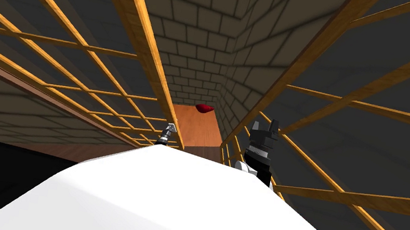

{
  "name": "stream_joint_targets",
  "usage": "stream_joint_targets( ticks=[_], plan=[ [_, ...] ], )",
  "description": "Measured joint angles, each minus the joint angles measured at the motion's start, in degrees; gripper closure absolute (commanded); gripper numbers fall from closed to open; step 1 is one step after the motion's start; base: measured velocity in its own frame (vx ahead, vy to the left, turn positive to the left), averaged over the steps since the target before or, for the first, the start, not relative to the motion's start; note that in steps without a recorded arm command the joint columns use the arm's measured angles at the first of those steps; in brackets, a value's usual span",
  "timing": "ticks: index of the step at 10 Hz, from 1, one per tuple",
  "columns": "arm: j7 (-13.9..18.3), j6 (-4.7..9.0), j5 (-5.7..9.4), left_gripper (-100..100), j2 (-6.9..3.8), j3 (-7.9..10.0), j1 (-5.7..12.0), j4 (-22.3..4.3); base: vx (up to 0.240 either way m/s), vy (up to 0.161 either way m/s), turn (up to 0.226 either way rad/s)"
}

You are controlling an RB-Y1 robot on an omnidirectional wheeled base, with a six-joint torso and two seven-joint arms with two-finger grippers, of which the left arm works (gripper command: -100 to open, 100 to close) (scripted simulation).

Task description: Pull the door open

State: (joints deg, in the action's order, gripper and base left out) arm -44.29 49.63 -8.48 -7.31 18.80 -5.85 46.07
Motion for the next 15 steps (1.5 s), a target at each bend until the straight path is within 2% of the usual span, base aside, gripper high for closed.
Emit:
stream_joint_targets(
  ticks=[2, 5, 7, 12, 15],
  plan=[
    [2.8, -0.82, 0.68, 100, 0.10, -0.59, -0.15, 0.9, -0.042, 0.005, -0.015],
    [6.5, -0.03, 1.84, 100, -0.17, -1.08, 0.59, -0.5, -0.028, 0.004, -0.012],
    [9.0, -0.56, 2.45, 100, -0.33, -1.59, 0.48, 0.1, -0.044, 0.006, -0.024],
    [15.6, 0.13, 4.50, 100, -0.86, -2.72, 1.90, -1.9, -0.038, 0.010, -0.012],
    [19.9, -0.22, 5.85, 100, -1.14, -3.61, 1.82, -1.4, -0.044, 0.008, -0.024]
  ],
)
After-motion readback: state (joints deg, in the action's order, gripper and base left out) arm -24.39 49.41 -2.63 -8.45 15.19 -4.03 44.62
